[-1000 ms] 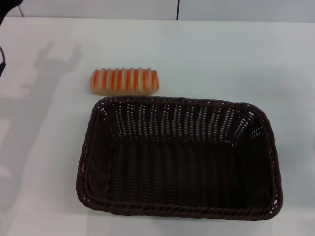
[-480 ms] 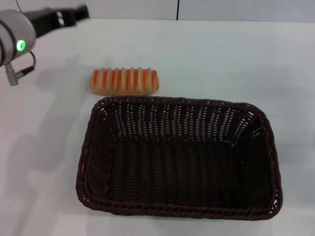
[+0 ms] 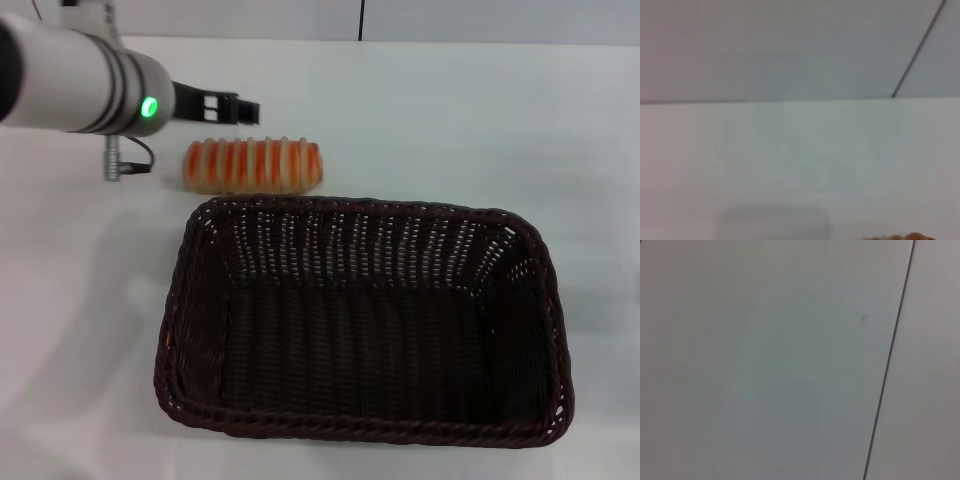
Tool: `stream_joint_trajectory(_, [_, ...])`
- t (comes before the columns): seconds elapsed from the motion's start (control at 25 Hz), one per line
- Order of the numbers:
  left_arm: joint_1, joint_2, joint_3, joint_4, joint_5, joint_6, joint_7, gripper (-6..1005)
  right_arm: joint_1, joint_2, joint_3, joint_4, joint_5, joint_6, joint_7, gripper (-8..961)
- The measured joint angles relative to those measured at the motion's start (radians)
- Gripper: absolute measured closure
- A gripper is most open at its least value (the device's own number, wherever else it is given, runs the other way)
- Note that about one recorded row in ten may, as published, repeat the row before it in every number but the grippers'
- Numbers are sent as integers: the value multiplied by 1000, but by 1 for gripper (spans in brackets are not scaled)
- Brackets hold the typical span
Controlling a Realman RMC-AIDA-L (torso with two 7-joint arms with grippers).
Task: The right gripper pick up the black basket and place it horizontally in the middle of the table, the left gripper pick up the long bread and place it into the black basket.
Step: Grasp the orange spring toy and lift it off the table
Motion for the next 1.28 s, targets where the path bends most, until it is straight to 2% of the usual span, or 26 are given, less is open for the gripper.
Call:
stream_joint_trajectory(0.08, [-74,0,-2,84,-27,-9,-1,184,-4,0,-1,0,-3,0,0,586])
stream_joint_trajectory(0.12, [-74,0,-2,84,-27,-9,-1,184,-4,0,-1,0,-3,0,0,586])
stream_joint_trajectory(0.16, [-114,0,-5,138,-41,-9,-1,184,-7,0,-2,0,-4,0,0,586])
stream_joint_trajectory(0.2, [-114,0,-5,138,-41,-9,-1,185,-7,0,-2,0,-4,0,0,586])
stream_joint_trajectory(0.28, [-165,0,-7,221,-44,4,-1,185,-10,0,-12,0,-5,-4,1,585])
stream_joint_trajectory(0.48, [-224,-1,-10,328,-45,45,-1,185,-12,-1,-26,0,-7,-9,4,585])
stream_joint_trajectory(0.92, [-254,-1,-16,411,-45,83,-4,186,-12,-3,-26,-4,-5,-11,4,585])
stream_joint_trajectory(1.04, [-258,-1,-16,410,-45,61,-3,186,-11,-3,-26,-6,-4,-11,4,586])
stream_joint_trajectory(1.28, [-275,1,-21,349,-45,-72,10,187,-12,-3,-26,-7,-3,-12,4,586])
